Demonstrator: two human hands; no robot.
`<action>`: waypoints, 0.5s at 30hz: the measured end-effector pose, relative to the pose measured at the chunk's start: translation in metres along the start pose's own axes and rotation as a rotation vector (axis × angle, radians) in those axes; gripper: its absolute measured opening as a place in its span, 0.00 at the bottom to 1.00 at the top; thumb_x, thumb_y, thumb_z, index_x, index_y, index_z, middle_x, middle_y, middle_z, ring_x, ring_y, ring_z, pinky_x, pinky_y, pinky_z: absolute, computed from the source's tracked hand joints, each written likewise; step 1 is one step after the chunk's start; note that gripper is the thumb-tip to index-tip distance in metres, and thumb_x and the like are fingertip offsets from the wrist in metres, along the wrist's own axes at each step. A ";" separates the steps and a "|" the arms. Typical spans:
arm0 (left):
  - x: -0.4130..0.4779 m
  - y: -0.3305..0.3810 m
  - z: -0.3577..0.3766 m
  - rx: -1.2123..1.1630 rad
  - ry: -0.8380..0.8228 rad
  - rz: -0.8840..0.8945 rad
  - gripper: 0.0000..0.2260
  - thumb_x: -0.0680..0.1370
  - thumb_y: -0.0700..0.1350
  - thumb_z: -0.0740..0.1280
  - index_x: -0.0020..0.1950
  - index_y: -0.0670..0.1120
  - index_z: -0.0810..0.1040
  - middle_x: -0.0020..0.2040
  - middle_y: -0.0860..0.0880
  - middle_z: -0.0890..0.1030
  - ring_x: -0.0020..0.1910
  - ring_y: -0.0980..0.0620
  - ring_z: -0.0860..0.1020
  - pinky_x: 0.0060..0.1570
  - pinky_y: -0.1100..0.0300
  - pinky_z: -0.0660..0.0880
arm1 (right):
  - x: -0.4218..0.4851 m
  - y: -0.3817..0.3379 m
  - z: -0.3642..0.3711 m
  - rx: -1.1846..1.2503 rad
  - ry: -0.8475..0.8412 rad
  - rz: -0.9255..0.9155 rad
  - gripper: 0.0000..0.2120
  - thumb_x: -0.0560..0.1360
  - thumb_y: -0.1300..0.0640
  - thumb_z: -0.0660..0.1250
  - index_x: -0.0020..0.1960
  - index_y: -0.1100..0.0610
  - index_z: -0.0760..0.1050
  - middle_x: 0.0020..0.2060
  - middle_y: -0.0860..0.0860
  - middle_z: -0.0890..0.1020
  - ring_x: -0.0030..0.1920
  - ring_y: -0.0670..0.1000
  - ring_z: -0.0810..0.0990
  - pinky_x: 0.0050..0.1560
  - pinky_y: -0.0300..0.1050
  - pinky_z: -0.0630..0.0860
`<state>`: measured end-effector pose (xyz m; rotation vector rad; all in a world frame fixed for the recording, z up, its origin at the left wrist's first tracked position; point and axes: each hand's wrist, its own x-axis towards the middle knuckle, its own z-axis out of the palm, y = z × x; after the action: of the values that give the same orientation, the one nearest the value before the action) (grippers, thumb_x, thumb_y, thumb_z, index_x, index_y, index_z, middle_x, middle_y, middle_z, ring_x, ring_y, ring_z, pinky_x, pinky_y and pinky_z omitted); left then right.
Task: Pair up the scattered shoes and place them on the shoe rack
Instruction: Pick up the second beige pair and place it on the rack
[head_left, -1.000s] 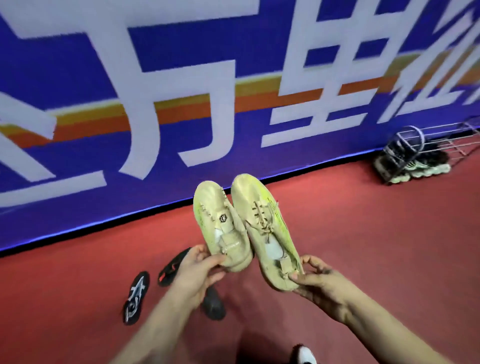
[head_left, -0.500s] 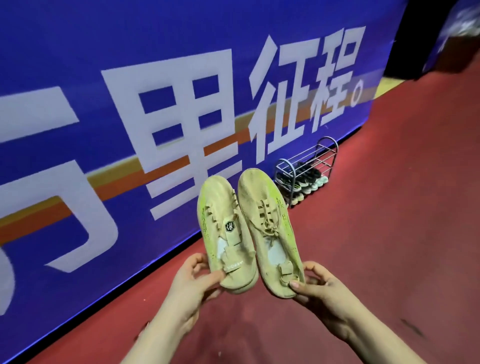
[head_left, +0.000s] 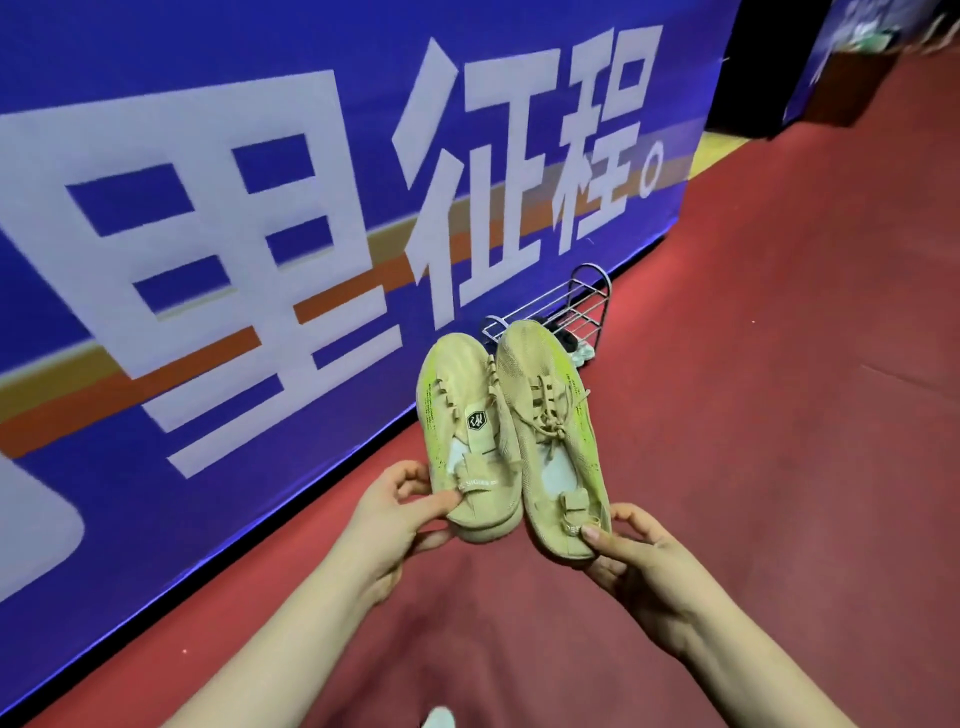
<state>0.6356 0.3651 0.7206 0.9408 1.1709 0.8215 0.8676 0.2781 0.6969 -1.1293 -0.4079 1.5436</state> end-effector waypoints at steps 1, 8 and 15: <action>0.017 0.002 0.009 0.001 -0.009 -0.012 0.11 0.72 0.35 0.70 0.51 0.43 0.73 0.42 0.47 0.80 0.35 0.57 0.82 0.36 0.59 0.79 | 0.014 -0.006 -0.007 0.009 0.027 0.014 0.14 0.63 0.69 0.72 0.45 0.59 0.75 0.42 0.60 0.83 0.35 0.55 0.83 0.38 0.44 0.81; 0.167 0.018 0.070 0.005 -0.038 -0.108 0.10 0.72 0.37 0.71 0.49 0.45 0.73 0.37 0.51 0.81 0.35 0.58 0.80 0.39 0.56 0.79 | 0.132 -0.070 -0.046 0.004 0.179 0.120 0.18 0.56 0.62 0.81 0.40 0.58 0.74 0.38 0.60 0.78 0.33 0.56 0.74 0.40 0.47 0.81; 0.319 0.037 0.169 0.117 -0.064 -0.281 0.10 0.71 0.43 0.73 0.48 0.45 0.73 0.40 0.48 0.76 0.36 0.55 0.76 0.35 0.62 0.79 | 0.242 -0.158 -0.113 -0.062 0.395 0.209 0.12 0.68 0.59 0.74 0.37 0.56 0.70 0.27 0.55 0.77 0.27 0.52 0.78 0.27 0.37 0.76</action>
<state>0.8644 0.6393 0.6547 0.8661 1.2709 0.4988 1.0701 0.5098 0.6579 -1.5262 -0.0716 1.4455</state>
